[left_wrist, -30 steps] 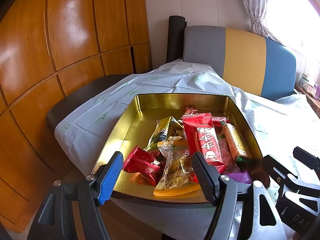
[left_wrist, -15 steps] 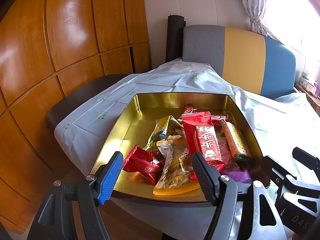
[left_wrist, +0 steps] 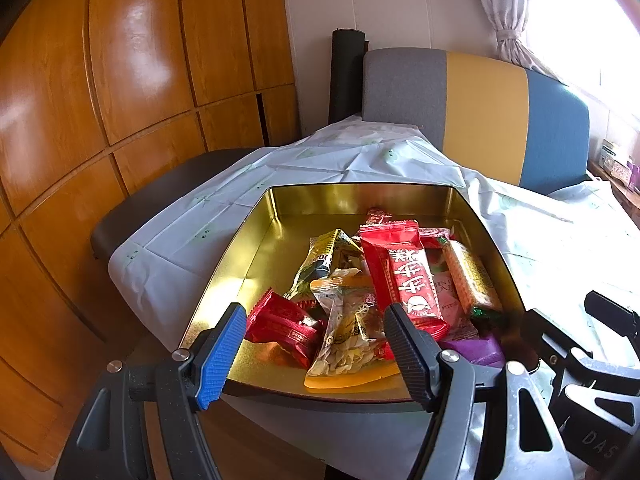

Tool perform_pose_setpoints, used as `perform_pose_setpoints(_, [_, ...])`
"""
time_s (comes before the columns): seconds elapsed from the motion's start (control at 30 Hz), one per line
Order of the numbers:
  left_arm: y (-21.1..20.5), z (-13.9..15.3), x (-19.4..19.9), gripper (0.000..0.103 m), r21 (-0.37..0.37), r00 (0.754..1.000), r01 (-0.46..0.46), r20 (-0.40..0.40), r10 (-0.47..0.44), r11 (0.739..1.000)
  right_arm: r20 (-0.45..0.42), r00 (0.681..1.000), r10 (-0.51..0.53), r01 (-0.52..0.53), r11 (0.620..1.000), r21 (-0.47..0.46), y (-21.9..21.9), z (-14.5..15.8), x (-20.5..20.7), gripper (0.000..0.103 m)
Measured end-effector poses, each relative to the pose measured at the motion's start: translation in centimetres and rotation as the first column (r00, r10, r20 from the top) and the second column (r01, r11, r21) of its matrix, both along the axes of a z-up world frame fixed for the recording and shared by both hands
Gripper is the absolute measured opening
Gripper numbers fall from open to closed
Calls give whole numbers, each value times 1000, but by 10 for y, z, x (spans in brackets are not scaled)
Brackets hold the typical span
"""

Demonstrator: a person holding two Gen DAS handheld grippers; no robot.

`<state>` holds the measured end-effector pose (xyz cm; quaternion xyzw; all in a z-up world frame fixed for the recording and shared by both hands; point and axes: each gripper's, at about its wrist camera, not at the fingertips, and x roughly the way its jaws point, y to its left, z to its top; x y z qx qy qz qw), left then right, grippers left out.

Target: Organize snacks

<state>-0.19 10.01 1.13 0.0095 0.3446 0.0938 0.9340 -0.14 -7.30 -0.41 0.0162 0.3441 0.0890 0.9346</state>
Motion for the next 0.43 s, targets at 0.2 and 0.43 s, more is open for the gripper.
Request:
perform_pose_setpoints(0.2, [4,-1,2,70,-42,1000,10,-7,-10,999,-7,1000,-2,2,1000,13,-3,-1,0,88])
perform_pose_setpoints(0.43, [11,4,3,64,-55,999,6,35,-4,998,-52,995,-86,90,993,76,-57,4,17,88])
